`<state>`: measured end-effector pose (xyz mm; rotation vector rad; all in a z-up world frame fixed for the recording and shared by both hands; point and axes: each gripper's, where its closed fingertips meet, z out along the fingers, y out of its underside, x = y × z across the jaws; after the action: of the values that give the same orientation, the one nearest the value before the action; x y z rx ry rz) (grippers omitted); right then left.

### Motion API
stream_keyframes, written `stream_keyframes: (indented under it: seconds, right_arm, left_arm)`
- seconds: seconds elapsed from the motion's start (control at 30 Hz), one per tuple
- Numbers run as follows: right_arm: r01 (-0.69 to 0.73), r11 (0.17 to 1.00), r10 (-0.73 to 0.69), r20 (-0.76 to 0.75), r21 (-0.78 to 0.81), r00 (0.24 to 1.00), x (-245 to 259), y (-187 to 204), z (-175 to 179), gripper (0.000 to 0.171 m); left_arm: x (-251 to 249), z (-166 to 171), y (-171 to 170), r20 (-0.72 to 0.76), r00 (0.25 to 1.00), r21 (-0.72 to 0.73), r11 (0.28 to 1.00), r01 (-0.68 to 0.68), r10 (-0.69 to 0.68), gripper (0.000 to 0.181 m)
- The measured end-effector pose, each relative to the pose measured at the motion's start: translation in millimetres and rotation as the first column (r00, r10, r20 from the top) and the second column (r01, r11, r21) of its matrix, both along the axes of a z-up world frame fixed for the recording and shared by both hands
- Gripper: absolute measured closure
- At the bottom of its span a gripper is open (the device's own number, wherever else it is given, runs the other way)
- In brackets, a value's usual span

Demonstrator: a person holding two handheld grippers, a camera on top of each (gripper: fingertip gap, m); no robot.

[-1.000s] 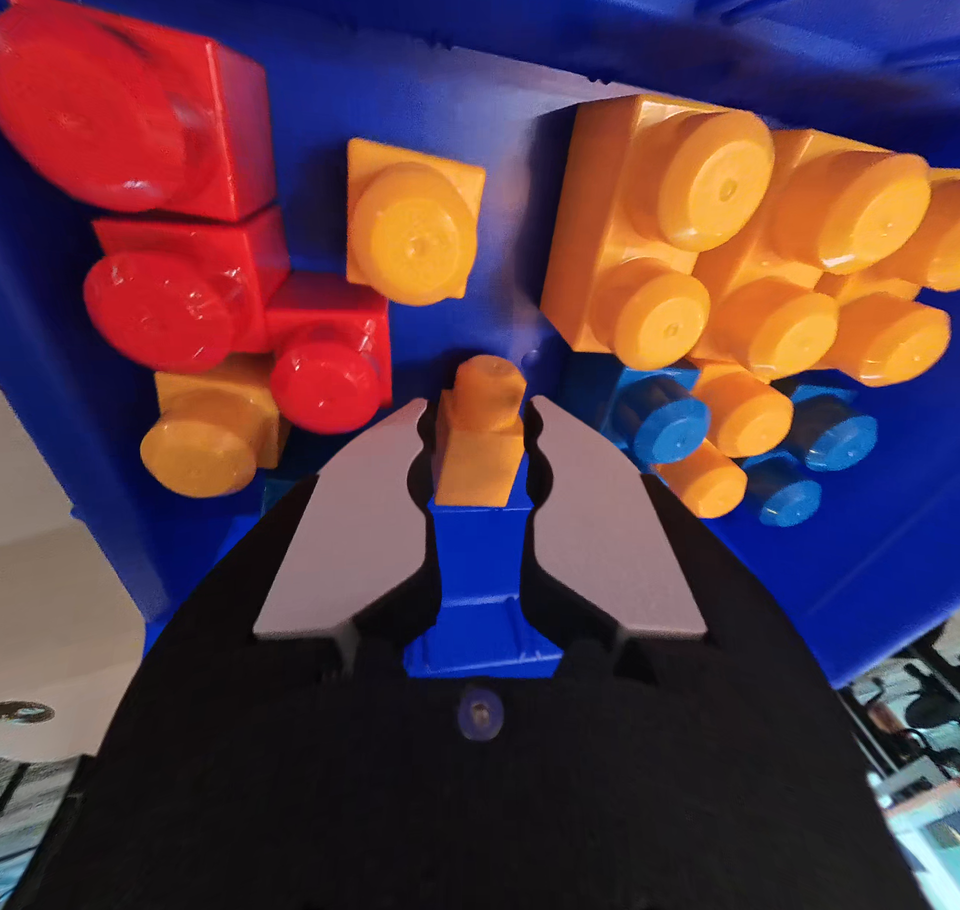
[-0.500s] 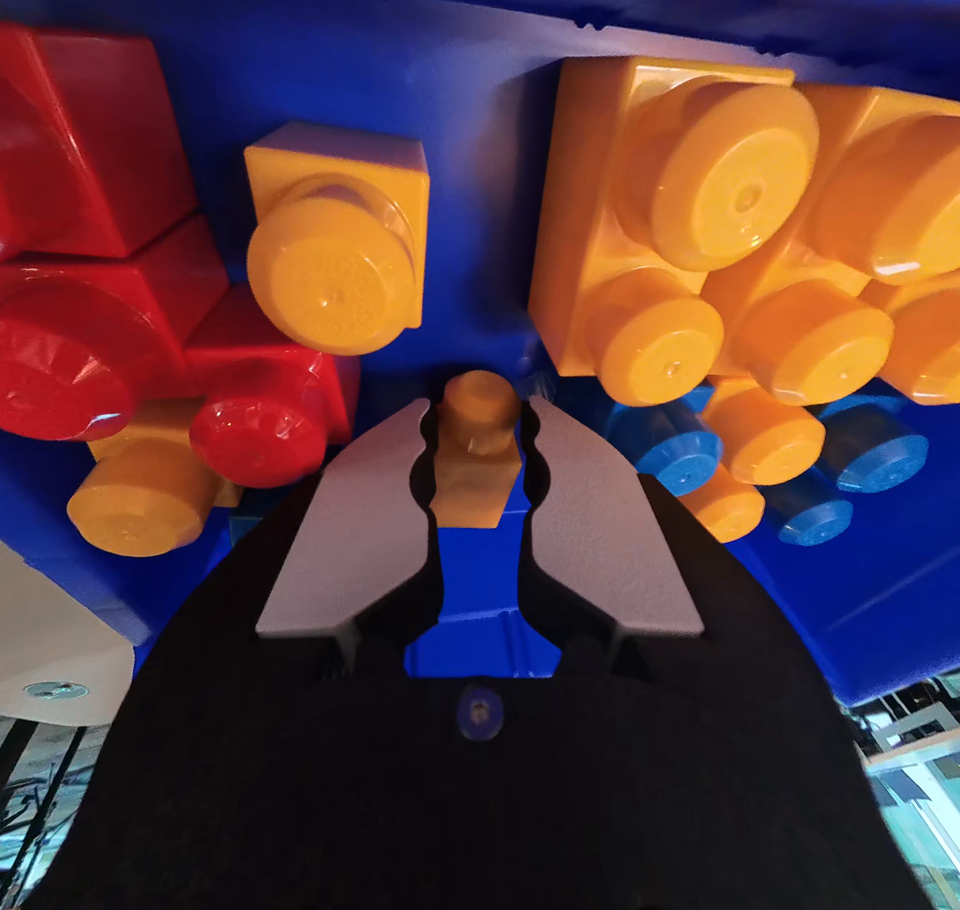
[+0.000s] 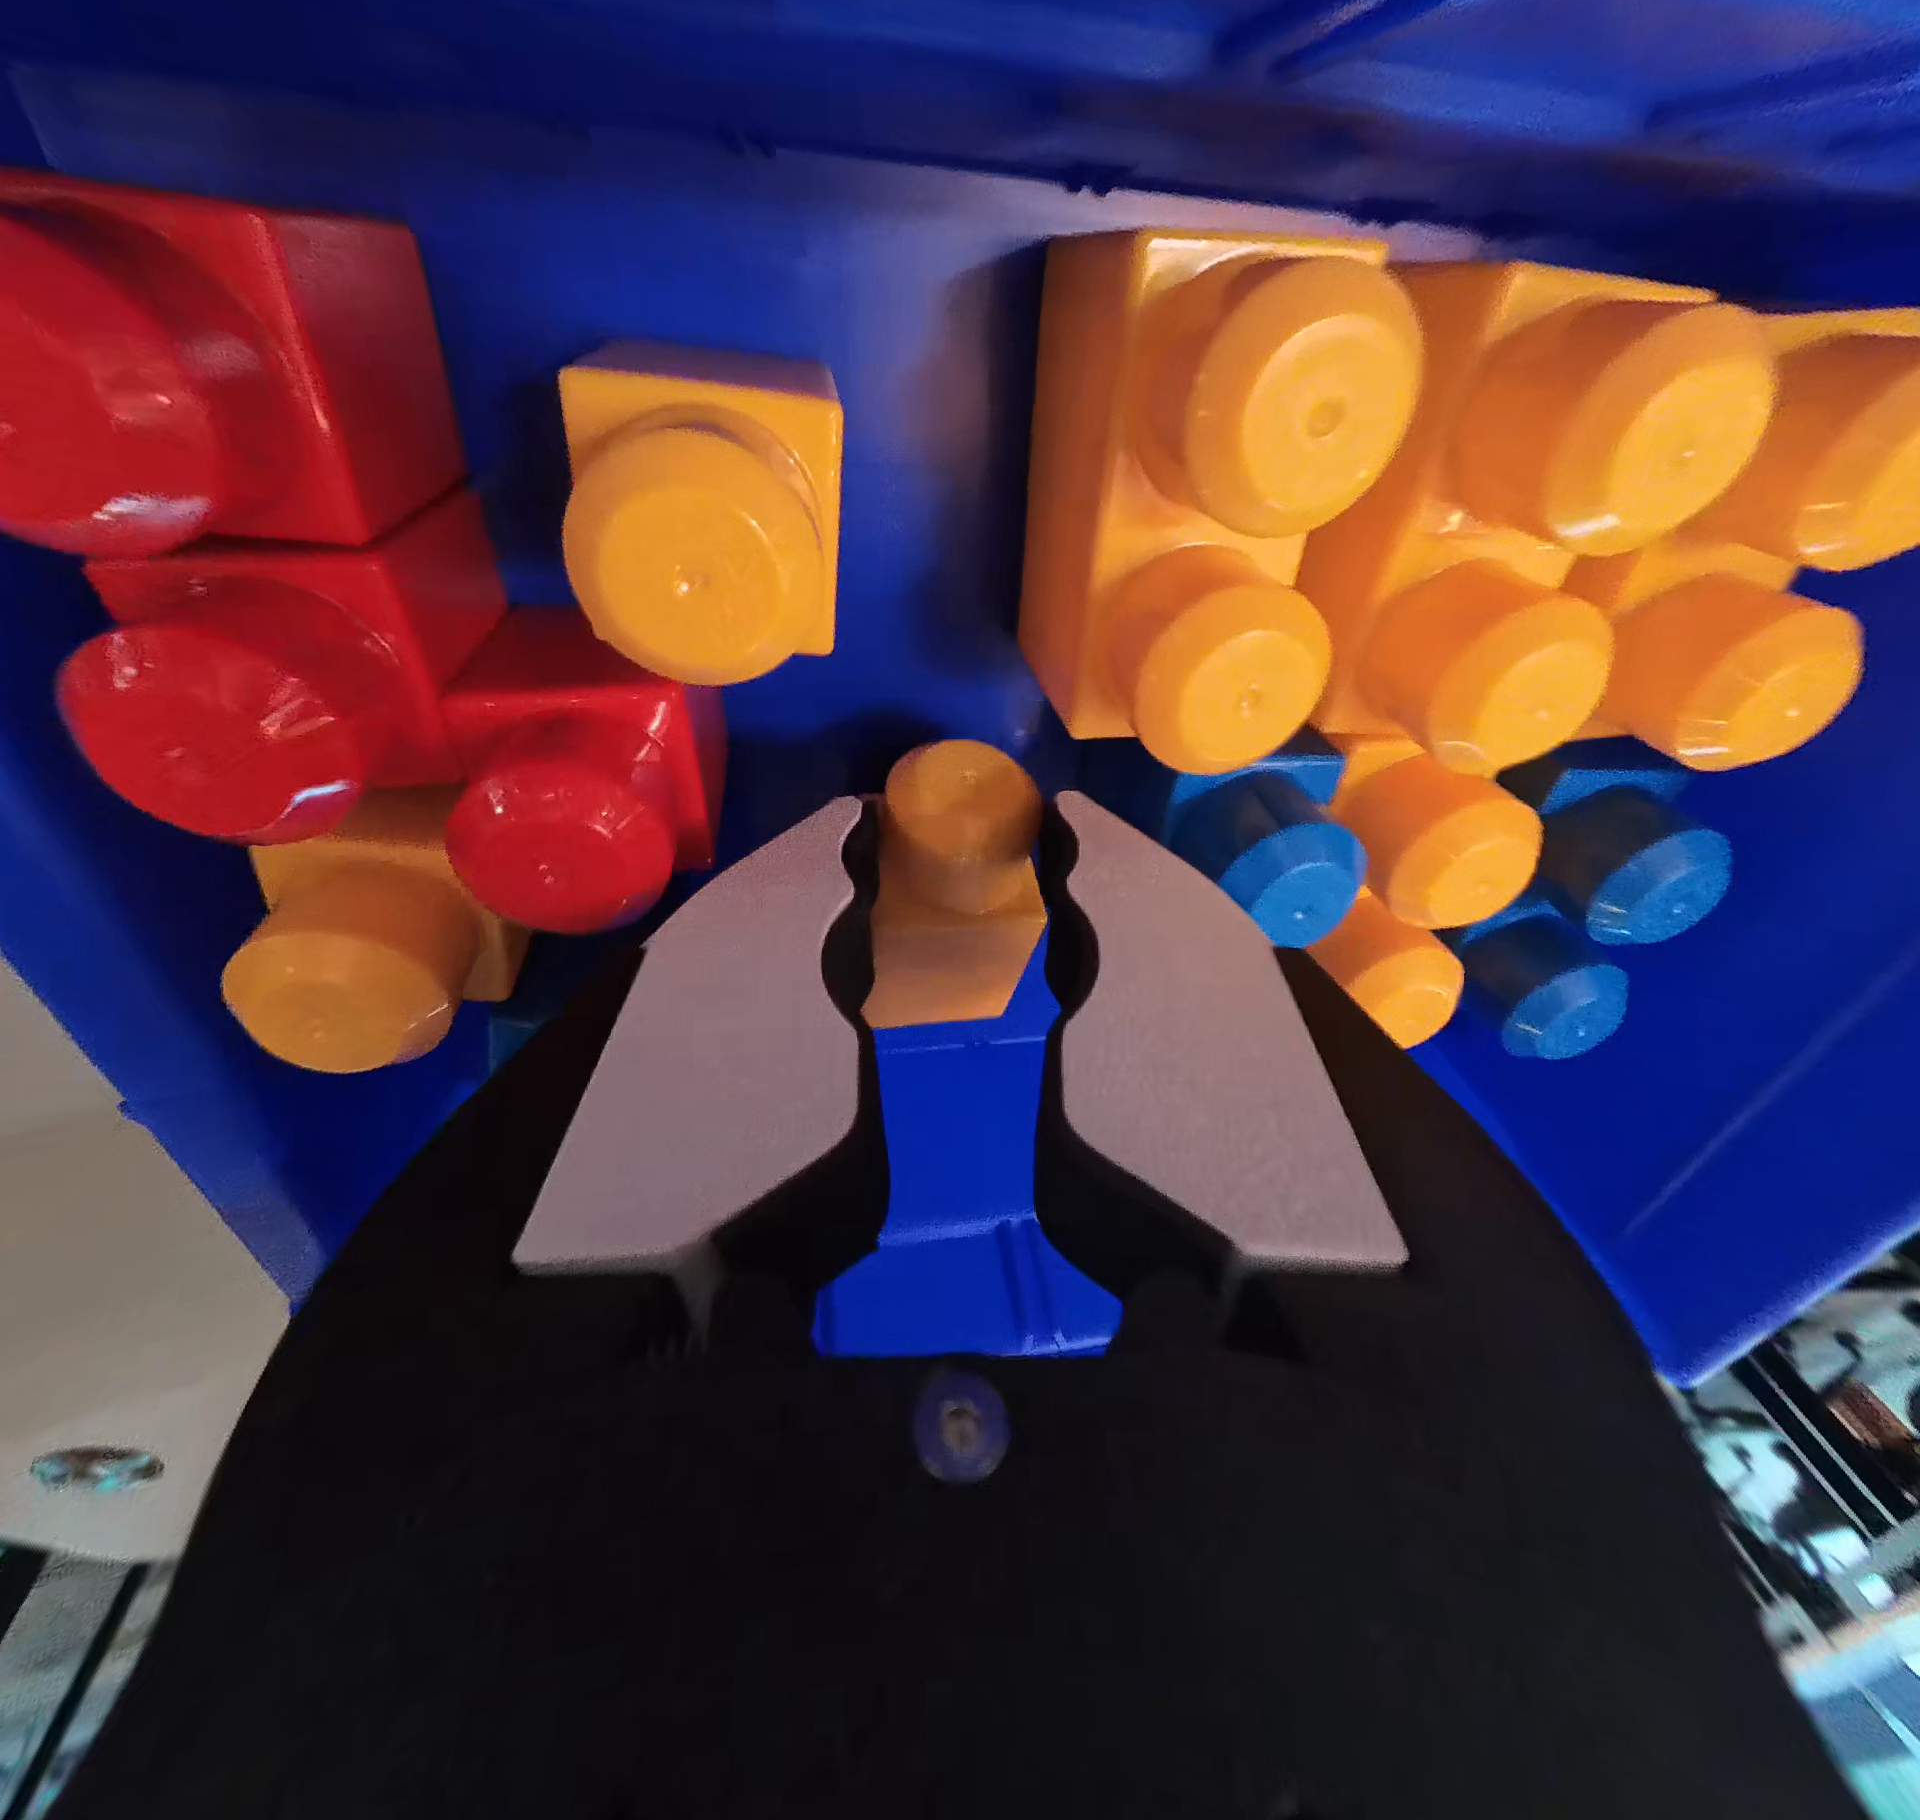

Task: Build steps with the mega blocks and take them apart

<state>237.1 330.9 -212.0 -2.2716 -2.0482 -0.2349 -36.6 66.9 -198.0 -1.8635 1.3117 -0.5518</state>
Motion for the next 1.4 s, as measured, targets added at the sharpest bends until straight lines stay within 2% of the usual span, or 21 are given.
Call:
stream_keyframes:
  seconds: [0.3, 0.47, 0.87, 1.2, 1.4]
  right_arm:
    - [0.045, 0.999, -0.037, -0.325, 0.018, 0.945, -30, -1, 23, 0.142]
    - [0.066, 0.997, -0.049, -0.428, 0.026, 0.902, -36, -1, 32, 0.143]
    - [0.096, 0.995, -0.093, -0.345, -0.008, 0.934, -13, -14, 32, 0.143]
    - [0.28, 0.96, -0.274, -0.259, -0.014, 0.926, 11, -36, 35, 0.142]
    - [0.364, 0.931, -0.348, -0.286, 0.003, 0.893, 11, -42, 25, 0.142]
  left_arm:
    - [1, 0, -1, -0.001, 1.0, 0.002, 1.0, 0.003, -0.003, 0.144]
    - [2, -2, -1, -0.007, 1.0, -0.002, 1.0, 0.004, -0.004, 0.143]
    - [3, -4, -2, -0.012, 1.0, -0.006, 1.0, 0.007, -0.007, 0.143]
    - [4, -2, -4, -0.01, 1.0, -0.001, 1.0, 0.013, -0.013, 0.143]
    - [5, 0, -5, -0.013, 1.0, 0.009, 1.0, 0.018, -0.017, 0.143]
